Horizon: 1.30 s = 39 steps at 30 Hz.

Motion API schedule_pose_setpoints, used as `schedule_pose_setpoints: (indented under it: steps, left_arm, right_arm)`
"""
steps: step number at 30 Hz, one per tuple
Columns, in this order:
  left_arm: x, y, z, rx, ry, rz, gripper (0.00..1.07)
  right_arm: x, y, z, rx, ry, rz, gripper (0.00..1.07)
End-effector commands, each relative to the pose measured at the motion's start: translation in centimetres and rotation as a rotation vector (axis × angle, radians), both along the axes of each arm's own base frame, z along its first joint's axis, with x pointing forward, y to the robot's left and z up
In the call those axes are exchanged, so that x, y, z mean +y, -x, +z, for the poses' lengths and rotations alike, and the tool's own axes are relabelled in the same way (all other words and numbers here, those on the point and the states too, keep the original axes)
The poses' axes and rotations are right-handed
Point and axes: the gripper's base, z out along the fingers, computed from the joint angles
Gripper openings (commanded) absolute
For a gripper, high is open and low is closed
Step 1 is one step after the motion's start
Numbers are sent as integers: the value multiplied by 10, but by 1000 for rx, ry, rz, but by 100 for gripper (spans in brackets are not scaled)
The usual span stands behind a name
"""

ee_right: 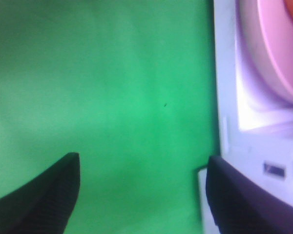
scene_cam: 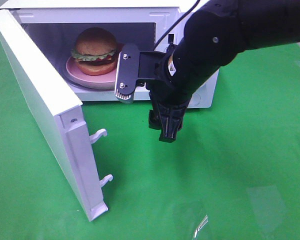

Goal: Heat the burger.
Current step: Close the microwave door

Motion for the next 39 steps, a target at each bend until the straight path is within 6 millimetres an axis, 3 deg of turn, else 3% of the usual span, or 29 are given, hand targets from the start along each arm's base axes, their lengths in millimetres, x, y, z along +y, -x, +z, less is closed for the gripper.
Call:
schedule_pose_setpoints:
  steps: [1,5,11,17,22,24,29,31,39]
  left_arm:
    - [0,-1,1,-15,-6,6,101]
    - [0,-1,1,-15,-6,6,101]
    - [0,-1,1,-15,-6,6,101]
    - [0,-1,1,-15,-6,6,101]
    - [0,-1,1,-15,-6,6,101]
    - [0,-1,1,-15,-6,6,101]
    - [0,-1,1,-15,-6,6,101]
    - [0,-1,1,-15,-6,6,101]
    - [0,-1,1,-15,-6,6,101]
  right_arm:
    - [-8,8,5,32,-54,-86,71]
    - [-25,28,9,86,-131,-223,71]
    - [-40,37,16,133,-203,-356,71]
    - [-85,46,28,215,-260,-649,71]
    - [-102,50,35,227,-301,-764,71]
    - [-124,59,48,228,-354,-889,71]
    - [-137,71,55,225,-357,-922,71]
    - [-149,90,62,225,-350,-936,71]
    - [-167,123,71,209,-370,-950,71]
